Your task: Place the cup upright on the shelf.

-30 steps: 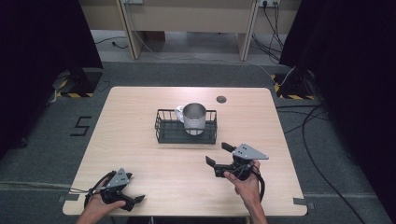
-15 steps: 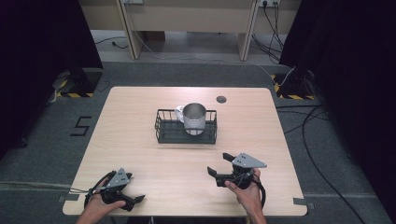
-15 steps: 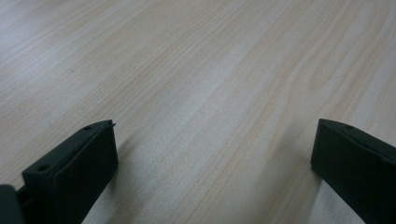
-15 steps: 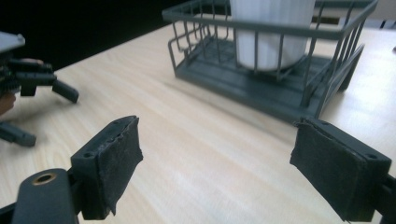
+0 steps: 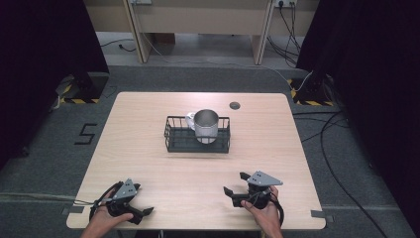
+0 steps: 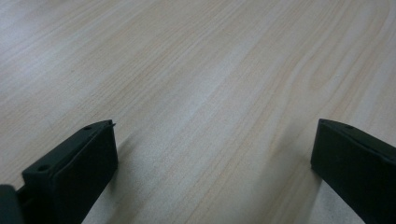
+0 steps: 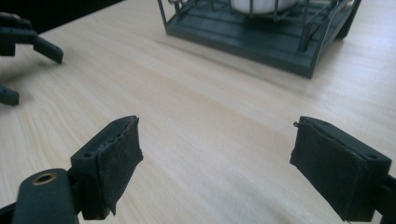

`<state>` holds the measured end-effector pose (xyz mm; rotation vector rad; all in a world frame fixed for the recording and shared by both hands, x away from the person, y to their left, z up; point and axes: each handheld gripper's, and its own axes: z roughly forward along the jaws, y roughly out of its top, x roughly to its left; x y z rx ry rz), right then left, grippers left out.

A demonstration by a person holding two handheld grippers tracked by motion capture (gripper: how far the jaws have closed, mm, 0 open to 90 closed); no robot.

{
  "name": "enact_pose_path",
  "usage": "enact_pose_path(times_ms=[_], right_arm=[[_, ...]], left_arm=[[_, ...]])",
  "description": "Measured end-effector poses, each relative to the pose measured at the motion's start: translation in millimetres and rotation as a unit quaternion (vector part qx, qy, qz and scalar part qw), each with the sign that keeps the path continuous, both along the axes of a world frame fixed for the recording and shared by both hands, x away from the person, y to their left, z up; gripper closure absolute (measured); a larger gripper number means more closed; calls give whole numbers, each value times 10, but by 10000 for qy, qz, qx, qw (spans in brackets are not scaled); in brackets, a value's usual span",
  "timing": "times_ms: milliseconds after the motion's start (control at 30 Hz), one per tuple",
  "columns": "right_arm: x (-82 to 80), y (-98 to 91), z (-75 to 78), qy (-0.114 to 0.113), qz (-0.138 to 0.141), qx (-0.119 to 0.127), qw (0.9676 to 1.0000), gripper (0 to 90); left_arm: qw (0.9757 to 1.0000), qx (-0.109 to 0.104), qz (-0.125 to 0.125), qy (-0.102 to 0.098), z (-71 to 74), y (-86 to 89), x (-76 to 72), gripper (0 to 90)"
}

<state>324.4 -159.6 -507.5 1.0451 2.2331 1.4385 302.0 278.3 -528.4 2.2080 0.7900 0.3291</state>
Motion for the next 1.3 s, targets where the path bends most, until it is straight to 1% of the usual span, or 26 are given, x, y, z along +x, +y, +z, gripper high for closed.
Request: enact_pose_path(times_ms=[33,100,167,233,267,400,500,600,633,667,700,733,800,833,867,900,933,1300], right_arm=[[-12,-3,-20,59,7,-42,10000,153],[-25,-5,-50,105,11,-132,9999,153],[-39,-2,-85,241,6,-285,9993,153],[-47,4,-106,316,33,-435,9985,154],[-54,8,-112,342,44,-508,9981,156],[-91,15,-114,390,67,-580,9975,156],[-124,23,-120,381,52,-774,9963,155],[-148,34,-129,452,86,-1039,9935,154],[-153,45,-137,493,105,-1144,9922,152],[-161,60,-147,543,125,-1288,9901,143],[-173,74,-147,483,158,-1434,9884,142],[-177,83,-150,432,179,-1499,9876,126],[-188,97,-152,498,184,-1503,9872,101],[-186,96,-154,493,207,-1518,9870,80],[-186,96,-156,492,242,-1543,9865,56],[-186,99,-160,517,263,-1593,9855,9],[-185,104,-163,540,265,-1631,9848,4],[-189,105,-164,548,260,-1619,9849,4]], left_arm=[[10000,1,0,0,0,0,0,0],[10000,3,-2,4,1,0,0,0],[10000,2,0,1,0,0,0,0],[10000,3,-2,2,0,0,0,0],[10000,1,0,1,0,0,0,0],[10000,3,-1,3,0,0,0,0],[10000,2,-1,0,0,0,0,0],[10000,4,-1,0,0,0,0,0],[10000,3,-1,2,0,0,0,0],[10000,3,-1,-1,0,0,0,0],[10000,3,-1,1,0,0,0,0],[10000,3,-1,-1,0,0,0,0],[10000,5,-4,2,0,0,0,0],[10000,2,0,0,0,0,0,0],[10000,3,-3,2,0,0,0,0],[10000,2,-2,2,0,0,0,0],[10000,4,-3,2,0,0,0,0],[10000,4,-4,2,0,0,0,0]])
